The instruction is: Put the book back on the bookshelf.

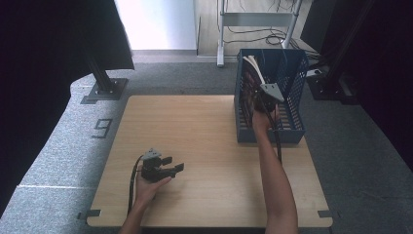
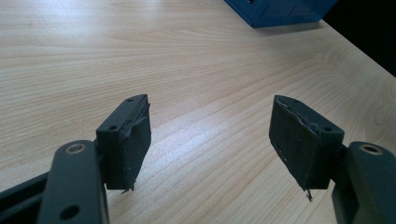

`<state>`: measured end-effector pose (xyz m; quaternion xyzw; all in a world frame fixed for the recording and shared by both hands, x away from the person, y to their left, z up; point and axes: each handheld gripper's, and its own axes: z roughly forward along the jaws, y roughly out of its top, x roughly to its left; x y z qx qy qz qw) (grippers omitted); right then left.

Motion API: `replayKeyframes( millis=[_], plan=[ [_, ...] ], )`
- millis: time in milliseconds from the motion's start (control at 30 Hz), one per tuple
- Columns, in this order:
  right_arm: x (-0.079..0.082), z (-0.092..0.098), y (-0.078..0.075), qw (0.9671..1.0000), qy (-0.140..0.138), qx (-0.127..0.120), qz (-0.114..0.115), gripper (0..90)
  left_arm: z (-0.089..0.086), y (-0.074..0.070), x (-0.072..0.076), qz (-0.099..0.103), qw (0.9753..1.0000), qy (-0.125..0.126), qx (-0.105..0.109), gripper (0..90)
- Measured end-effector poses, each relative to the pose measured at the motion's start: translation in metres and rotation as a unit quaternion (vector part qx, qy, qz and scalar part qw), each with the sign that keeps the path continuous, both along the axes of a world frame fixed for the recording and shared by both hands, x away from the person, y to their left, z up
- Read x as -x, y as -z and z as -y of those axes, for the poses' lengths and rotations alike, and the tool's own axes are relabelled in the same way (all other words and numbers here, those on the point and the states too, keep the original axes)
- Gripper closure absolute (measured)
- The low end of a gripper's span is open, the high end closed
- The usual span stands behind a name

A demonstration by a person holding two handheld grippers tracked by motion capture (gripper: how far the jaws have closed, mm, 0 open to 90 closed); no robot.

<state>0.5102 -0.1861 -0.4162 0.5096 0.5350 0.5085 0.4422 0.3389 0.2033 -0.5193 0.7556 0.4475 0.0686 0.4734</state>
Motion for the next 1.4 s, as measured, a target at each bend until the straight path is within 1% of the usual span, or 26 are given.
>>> replayKeyframes(
  millis=[33, 133, 200, 267, 433, 500, 567, 633, 733, 767, 833, 900, 967, 1033, 1233, 1267, 1333, 1400],
  plan=[
    [-0.001, 0.001, 0.0, 1.0, 0.003, -0.001, 0.002, 81.7, 0.0, 0.0, 0.0, 0.0, 1.0, 0.0, -0.001, 29.7],
    [-0.007, 0.005, -0.001, 0.9999, 0.011, -0.01, -0.004, 81.6, 0.0, 0.001, 0.0, -0.002, 1.0, -0.001, 0.0, 29.7],
    [-0.01, 0.006, -0.001, 0.9998, 0.013, -0.015, -0.002, 81.6, 0.001, 0.001, 0.0, -0.001, 1.0, 0.0, -0.001, 29.7],
    [-0.013, 0.004, 0.001, 0.9997, 0.017, -0.016, -0.003, 81.6, 0.001, 0.001, 0.0, 0.0, 1.0, 0.0, -0.001, 29.7],
    [-0.02, 0.001, 0.001, 0.9994, 0.018, -0.029, 0.009, 81.6, 0.0, 0.002, 0.0, -0.002, 1.0, -0.001, -0.002, 29.7],
    [-0.023, 0.0, 0.0, 0.9992, 0.019, -0.034, 0.005, 81.6, 0.0, 0.002, 0.0, -0.003, 1.0, 0.0, -0.001, 29.7],
    [-0.026, -0.002, 0.001, 0.9992, 0.021, -0.033, 0.005, 81.5, 0.001, 0.002, 0.0, -0.003, 1.0, 0.001, 0.001, 29.7],
    [-0.026, -0.006, 0.003, 0.9995, 0.019, -0.024, 0.007, 81.4, 0.001, 0.002, 0.0, -0.003, 1.0, 0.001, 0.0, 29.7],
    [-0.023, -0.012, 0.005, 0.9998, 0.006, -0.016, 0.014, 80.9, 0.001, 0.001, 0.0, -0.001, 1.0, 0.002, -0.001, 29.7],
    [-0.021, -0.015, 0.007, 0.9998, -0.003, -0.015, 0.015, 80.5, 0.001, 0.001, 0.0, 0.0, 1.0, 0.002, 0.0, 29.7],
    [-0.017, -0.02, 0.007, 0.9997, -0.023, -0.005, 0.01, 78.8, 0.003, 0.0, 0.001, -0.001, 1.0, 0.004, -0.001, 29.7],
    [-0.014, -0.024, 0.009, 0.9987, -0.051, 0.002, 0.008, 74.8, 0.005, 0.0, 0.002, 0.0, 1.0, 0.008, -0.002, 29.6],
    [-0.012, -0.027, 0.01, 0.998, -0.062, 0.012, 0.007, 70.1, 0.006, -0.001, 0.003, 0.0, 0.9999, 0.011, 0.0, 29.5],
    [-0.011, -0.028, 0.01, 0.9973, -0.072, 0.015, -0.002, 67.5, 0.008, -0.002, 0.004, -0.002, 0.9999, 0.014, -0.001, 29.3],
    [-0.002, -0.022, 0.01, 0.9962, -0.086, 0.009, -0.015, 65.2, 0.009, -0.002, 0.003, -0.001, 0.9999, 0.015, -0.002, 29.3],
    [-0.001, -0.021, 0.01, 0.9959, -0.088, 0.01, -0.018, 65.5, 0.009, -0.002, 0.003, -0.001, 0.9999, 0.015, -0.003, 29.3],
    [0.003, -0.021, 0.011, 0.9962, -0.086, 0.009, -0.01, 68.6, 0.011, -0.001, 0.004, -0.001, 0.9998, 0.017, -0.006, 29.3],
    [0.003, -0.022, 0.01, 0.9963, -0.084, 0.013, -0.01, 70.8, 0.011, -0.001, 0.004, -0.001, 0.9998, 0.019, -0.007, 29.3]
  ],
)
